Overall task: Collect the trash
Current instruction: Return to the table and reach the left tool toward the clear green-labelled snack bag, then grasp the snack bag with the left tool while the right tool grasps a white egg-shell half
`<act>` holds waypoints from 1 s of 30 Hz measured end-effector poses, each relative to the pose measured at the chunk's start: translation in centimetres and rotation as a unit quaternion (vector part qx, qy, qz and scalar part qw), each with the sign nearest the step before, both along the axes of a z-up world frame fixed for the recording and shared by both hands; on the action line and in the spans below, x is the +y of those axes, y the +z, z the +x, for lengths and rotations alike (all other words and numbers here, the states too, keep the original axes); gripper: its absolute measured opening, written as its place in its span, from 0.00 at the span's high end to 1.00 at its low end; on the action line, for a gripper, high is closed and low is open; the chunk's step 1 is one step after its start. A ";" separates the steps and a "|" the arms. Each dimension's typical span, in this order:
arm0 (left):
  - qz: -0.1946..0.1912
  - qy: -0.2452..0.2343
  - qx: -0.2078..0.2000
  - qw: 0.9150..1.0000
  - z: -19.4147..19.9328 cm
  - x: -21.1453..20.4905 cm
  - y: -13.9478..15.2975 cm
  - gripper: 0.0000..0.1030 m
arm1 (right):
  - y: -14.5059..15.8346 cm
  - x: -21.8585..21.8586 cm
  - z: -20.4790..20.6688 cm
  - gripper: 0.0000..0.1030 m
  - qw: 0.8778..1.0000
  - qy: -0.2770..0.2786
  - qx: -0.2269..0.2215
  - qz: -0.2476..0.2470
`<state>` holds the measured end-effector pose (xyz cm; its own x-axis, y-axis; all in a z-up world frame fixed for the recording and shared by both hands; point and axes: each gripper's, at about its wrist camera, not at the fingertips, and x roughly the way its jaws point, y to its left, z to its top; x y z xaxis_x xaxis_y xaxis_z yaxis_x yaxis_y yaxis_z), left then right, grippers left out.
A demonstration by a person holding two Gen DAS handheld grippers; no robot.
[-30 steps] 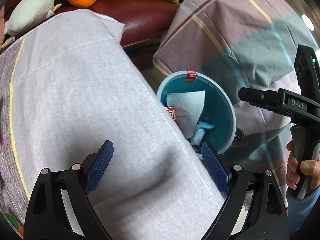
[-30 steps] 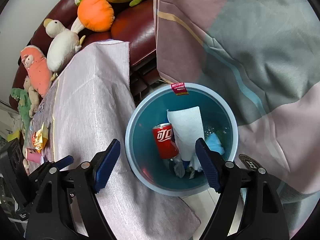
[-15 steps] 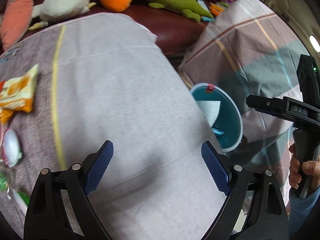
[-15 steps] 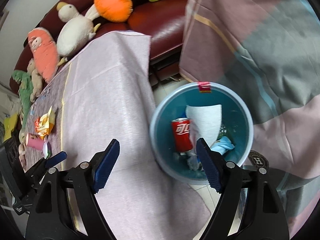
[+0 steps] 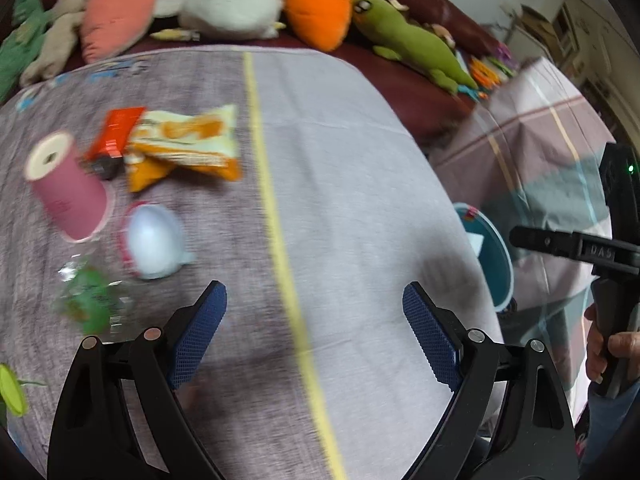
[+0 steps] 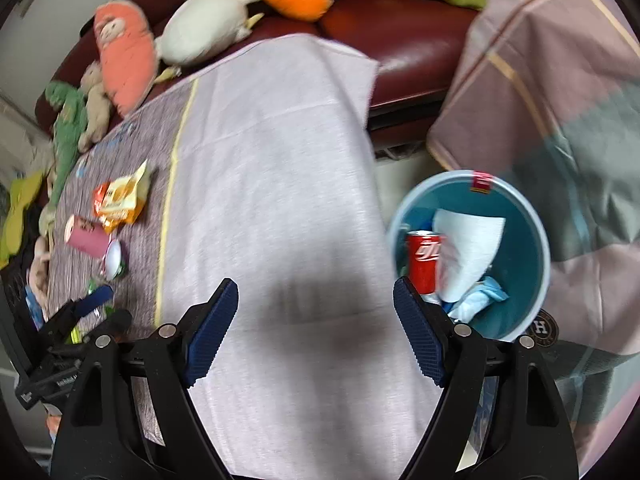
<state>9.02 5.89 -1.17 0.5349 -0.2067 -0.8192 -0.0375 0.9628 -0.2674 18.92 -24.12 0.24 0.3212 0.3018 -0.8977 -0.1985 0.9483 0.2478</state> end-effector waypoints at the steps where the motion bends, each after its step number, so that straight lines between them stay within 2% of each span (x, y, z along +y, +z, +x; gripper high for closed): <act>1: 0.001 0.006 -0.002 1.000 -0.4 0.8 0.1 0.13 | 0.0 0.8 -0.1 0.25 1.000 0.006 0.002 -0.003; 9: 0.008 0.059 -0.015 0.998 -3.4 8.0 -0.1 0.12 | -0.5 8.0 -1.2 0.25 0.998 0.059 0.016 -0.030; 16: 0.014 0.097 -0.008 0.995 -5.2 13.2 -1.7 0.12 | -0.6 14.1 -2.5 0.25 0.993 0.106 0.022 -0.056; 21: 0.011 0.103 0.011 0.995 -4.8 14.9 -3.8 0.12 | -0.7 17.3 -3.6 0.25 0.989 0.129 0.025 -0.066; 25: 0.000 0.103 0.027 0.994 -4.3 15.3 -5.4 0.12 | -1.0 18.7 -4.1 0.25 0.988 0.135 0.030 -0.076; 28: 0.004 0.099 0.034 0.994 -4.0 15.1 -6.2 0.12 | -1.3 19.2 -4.1 0.25 0.987 0.134 0.033 -0.078; 30: 0.011 0.091 0.033 0.995 -3.9 14.8 -6.4 0.09 | -1.6 19.5 -4.2 0.25 0.987 0.133 0.037 -0.078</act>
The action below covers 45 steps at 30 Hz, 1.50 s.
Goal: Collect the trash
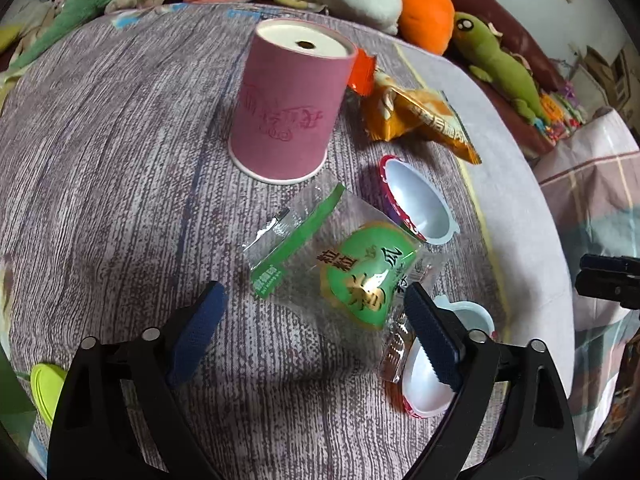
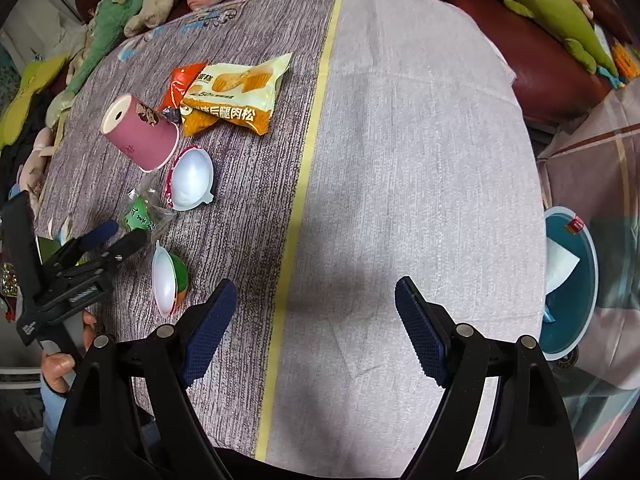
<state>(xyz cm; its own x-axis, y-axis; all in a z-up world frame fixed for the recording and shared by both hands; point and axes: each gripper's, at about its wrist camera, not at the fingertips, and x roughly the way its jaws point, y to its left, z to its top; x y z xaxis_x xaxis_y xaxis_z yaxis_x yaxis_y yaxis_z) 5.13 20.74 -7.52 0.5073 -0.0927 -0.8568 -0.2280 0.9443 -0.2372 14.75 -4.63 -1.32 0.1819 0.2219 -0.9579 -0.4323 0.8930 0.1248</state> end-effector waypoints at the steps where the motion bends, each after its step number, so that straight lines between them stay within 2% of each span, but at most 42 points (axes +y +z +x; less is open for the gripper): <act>1: 0.003 -0.004 0.000 1.000 0.1 -0.1 0.0 0.07 | -0.1 0.1 0.0 0.25 1.000 0.000 0.002 0.000; 7: 0.027 -0.023 -0.011 0.999 0.4 -0.2 -0.5 0.08 | -1.2 1.0 -0.2 0.25 1.000 -0.007 0.013 0.009; 9: 0.044 -0.021 -0.016 0.999 0.5 -0.2 -0.3 0.26 | -1.4 1.4 -0.3 0.25 1.000 -0.007 0.018 0.015; 10: 0.051 -0.023 -0.019 0.998 0.3 -0.1 -0.2 0.39 | -1.6 1.6 -0.5 0.25 1.000 -0.006 0.021 0.017; 11: 0.040 -0.026 -0.022 0.999 0.2 0.2 -0.1 0.55 | -1.8 1.9 -0.6 0.25 1.000 -0.004 0.023 0.018; 12: 0.027 -0.029 -0.023 0.999 0.0 0.5 0.0 0.61 | -2.0 2.2 -0.7 0.25 0.999 -0.001 0.026 0.019; 20: 0.015 -0.011 -0.022 1.000 -1.4 2.2 0.3 0.63 | -3.3 4.9 -1.6 0.25 0.997 0.022 0.054 0.048; 27: 0.008 0.007 -0.025 1.000 -1.6 2.5 0.5 0.63 | -3.8 7.9 -3.1 0.27 0.993 0.067 0.064 0.070; 33: -0.007 0.021 -0.030 0.999 -2.0 2.8 0.5 0.63 | -5.7 9.5 -3.9 0.53 0.991 0.095 0.081 0.048; 35: -0.004 0.018 -0.030 0.999 -2.0 2.7 0.6 0.63 | -6.3 9.6 -4.1 0.78 0.991 0.105 0.076 0.035; 37: -0.001 0.016 -0.030 0.999 -2.1 2.5 0.7 0.63 | -6.6 9.4 -4.1 0.89 0.991 0.106 0.073 0.032; 41: 0.001 0.017 -0.033 0.999 -2.2 2.1 1.3 0.63 | -6.2 8.5 -3.9 0.94 0.993 0.102 0.054 0.036; 45: -0.005 0.017 -0.038 0.999 -2.3 1.7 2.0 0.63 | -5.7 6.6 -3.0 0.95 0.995 0.086 0.043 0.037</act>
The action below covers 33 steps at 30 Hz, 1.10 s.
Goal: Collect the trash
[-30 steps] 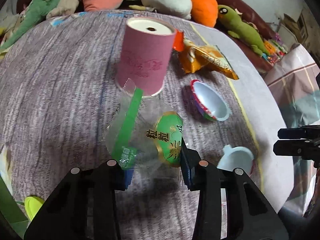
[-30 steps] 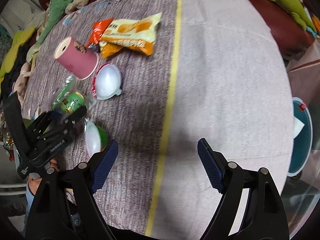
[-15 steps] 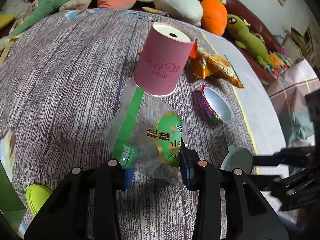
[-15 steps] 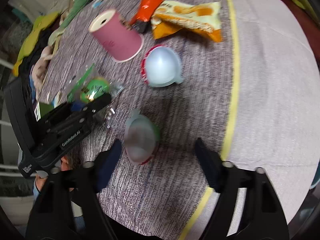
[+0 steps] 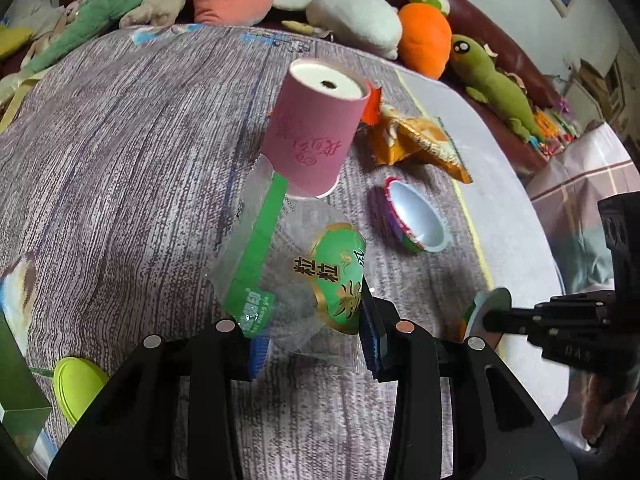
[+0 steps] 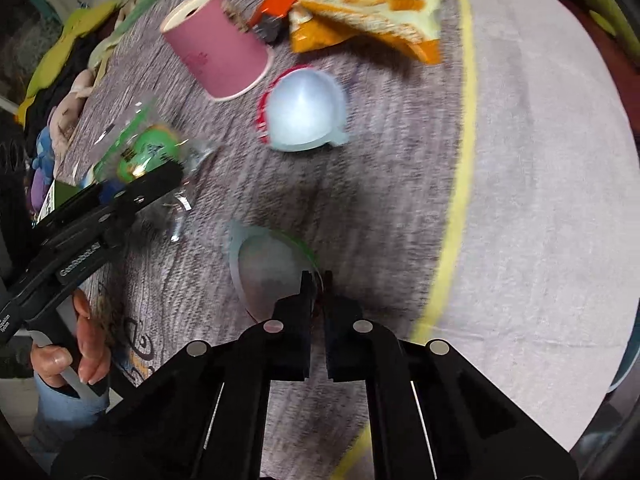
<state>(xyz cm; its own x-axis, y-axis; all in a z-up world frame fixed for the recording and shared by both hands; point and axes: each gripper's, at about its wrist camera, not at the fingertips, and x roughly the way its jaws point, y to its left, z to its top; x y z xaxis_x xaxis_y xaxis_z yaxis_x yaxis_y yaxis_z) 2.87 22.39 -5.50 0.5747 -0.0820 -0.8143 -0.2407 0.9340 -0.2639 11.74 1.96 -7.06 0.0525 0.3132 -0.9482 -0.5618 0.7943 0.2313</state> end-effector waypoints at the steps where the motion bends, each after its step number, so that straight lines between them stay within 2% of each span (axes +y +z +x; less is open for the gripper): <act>1: -0.001 -0.002 -0.001 1.000 0.0 -0.2 0.2 0.63 | 0.2 -0.9 0.3 0.95 1.000 -0.006 -0.002 0.001; 15: 0.020 -0.054 -0.007 0.998 2.2 -7.3 2.5 0.63 | 2.3 -12.5 3.8 0.96 0.991 -0.120 -0.019 0.055; 18: 0.025 -0.047 -0.005 0.999 2.5 -7.5 2.8 0.63 | 2.2 -13.2 3.5 0.93 0.991 -0.107 0.001 0.083; 22: 0.030 -0.037 0.004 0.999 2.2 -7.3 2.8 0.63 | 1.4 -10.9 2.3 0.89 0.993 -0.062 0.021 0.101; 24: 0.031 -0.032 0.004 0.999 1.9 -7.1 2.9 0.63 | 1.0 -9.7 2.1 0.84 0.993 -0.052 0.023 0.107; 25: 0.030 -0.029 0.004 0.999 1.8 -6.7 3.0 0.63 | 1.0 -9.4 2.0 0.74 0.992 -0.050 0.025 0.109; 26: 0.029 -0.027 0.004 0.999 1.7 -6.6 3.0 0.63 | 1.1 -9.4 1.9 0.69 0.992 -0.048 0.024 0.111; 28: 0.025 -0.025 0.006 0.999 1.6 -6.3 3.0 0.63 | 2.0 -10.0 1.4 0.68 0.993 -0.044 0.004 0.113; 30: 0.023 -0.025 0.006 0.999 1.5 -6.1 2.9 0.63 | 3.1 -10.6 1.4 0.61 0.991 -0.046 -0.008 0.123; 33: 0.020 -0.028 0.004 0.999 1.5 -6.5 3.1 0.63 | 3.6 -10.0 1.1 0.59 0.992 -0.032 -0.021 0.118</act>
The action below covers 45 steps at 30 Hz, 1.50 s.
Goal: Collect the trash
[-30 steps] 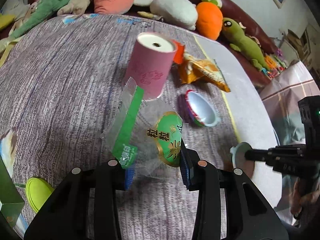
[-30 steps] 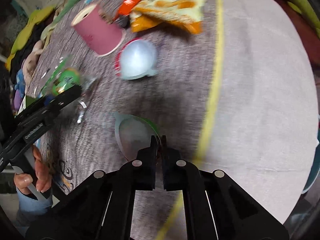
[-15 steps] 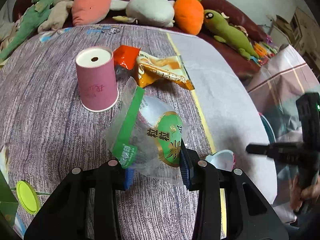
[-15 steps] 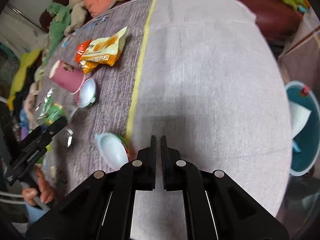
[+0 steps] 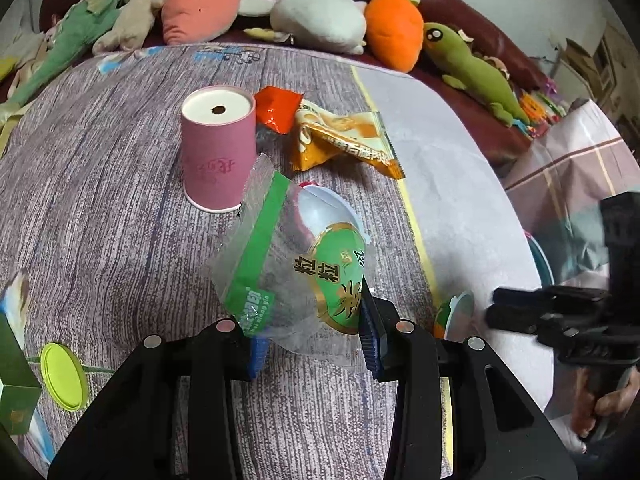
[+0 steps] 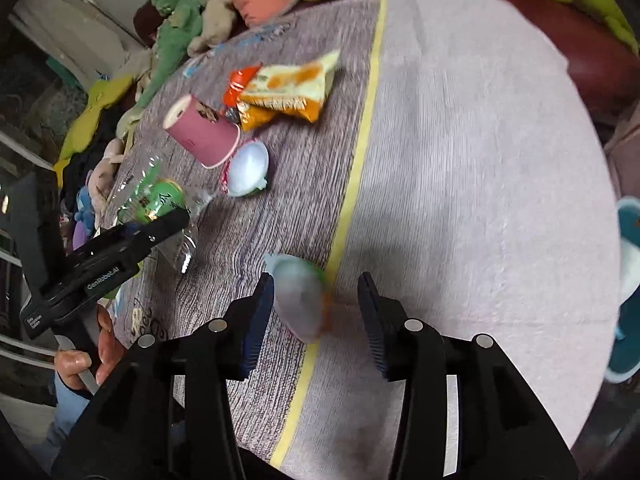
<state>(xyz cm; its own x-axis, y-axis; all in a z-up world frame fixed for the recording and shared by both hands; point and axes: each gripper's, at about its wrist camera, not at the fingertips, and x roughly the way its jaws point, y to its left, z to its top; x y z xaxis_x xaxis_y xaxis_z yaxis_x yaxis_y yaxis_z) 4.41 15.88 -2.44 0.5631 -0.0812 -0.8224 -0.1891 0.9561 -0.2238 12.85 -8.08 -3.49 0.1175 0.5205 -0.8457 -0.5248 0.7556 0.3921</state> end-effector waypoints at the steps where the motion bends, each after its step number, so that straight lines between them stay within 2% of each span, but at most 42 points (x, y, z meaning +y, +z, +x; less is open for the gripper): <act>1: 0.000 -0.002 0.000 1.000 0.1 -0.1 0.1 0.63 | -0.2 0.2 0.2 0.59 1.000 0.005 0.003 -0.004; 4: 0.004 -0.009 0.000 1.000 0.2 -0.6 0.4 0.63 | -1.9 1.5 0.2 0.59 1.000 0.014 0.008 -0.020; 9: 0.013 -0.014 0.000 1.000 0.4 -1.4 1.0 0.63 | -4.6 2.3 0.5 0.71 0.999 0.016 0.029 -0.029; 11: 0.014 -0.014 0.000 1.000 0.6 -1.6 1.1 0.63 | -5.3 2.2 0.6 0.95 0.999 0.017 0.036 -0.028; 16: 0.016 -0.032 0.002 0.999 1.7 -3.4 1.5 0.63 | -4.5 0.5 0.6 0.95 0.999 0.008 0.034 -0.009; 23: 0.026 -0.098 -0.004 0.995 4.7 -9.6 2.4 0.63 | -1.0 -6.1 3.0 0.95 0.998 -0.065 0.005 0.024; 29: 0.040 -0.188 -0.004 0.981 8.2 -18.4 2.6 0.63 | 2.2 -15.0 4.7 0.95 0.987 -0.151 -0.034 0.036; 34: 0.034 -0.261 0.007 0.965 10.8 -26.7 1.6 0.63 | 4.0 -24.3 5.5 0.95 0.968 -0.239 -0.063 0.038; 38: 0.034 -0.305 0.020 0.952 12.1 -32.4 0.4 0.63 | 4.1 -30.0 5.5 0.95 0.954 -0.290 -0.069 0.041; 45: 0.038 -0.353 0.046 0.934 13.6 -39.3 -2.1 0.63 | 2.1 -36.0 5.8 0.95 0.941 -0.330 -0.055 0.046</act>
<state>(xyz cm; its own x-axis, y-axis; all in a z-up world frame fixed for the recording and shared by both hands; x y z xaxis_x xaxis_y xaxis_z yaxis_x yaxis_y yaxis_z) 18.00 -23.38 -4.55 0.3185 -0.3450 -0.8829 0.4804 0.8617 -0.1634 18.65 -44.08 -1.39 0.5256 0.3736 -0.7644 0.0065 0.8967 0.4427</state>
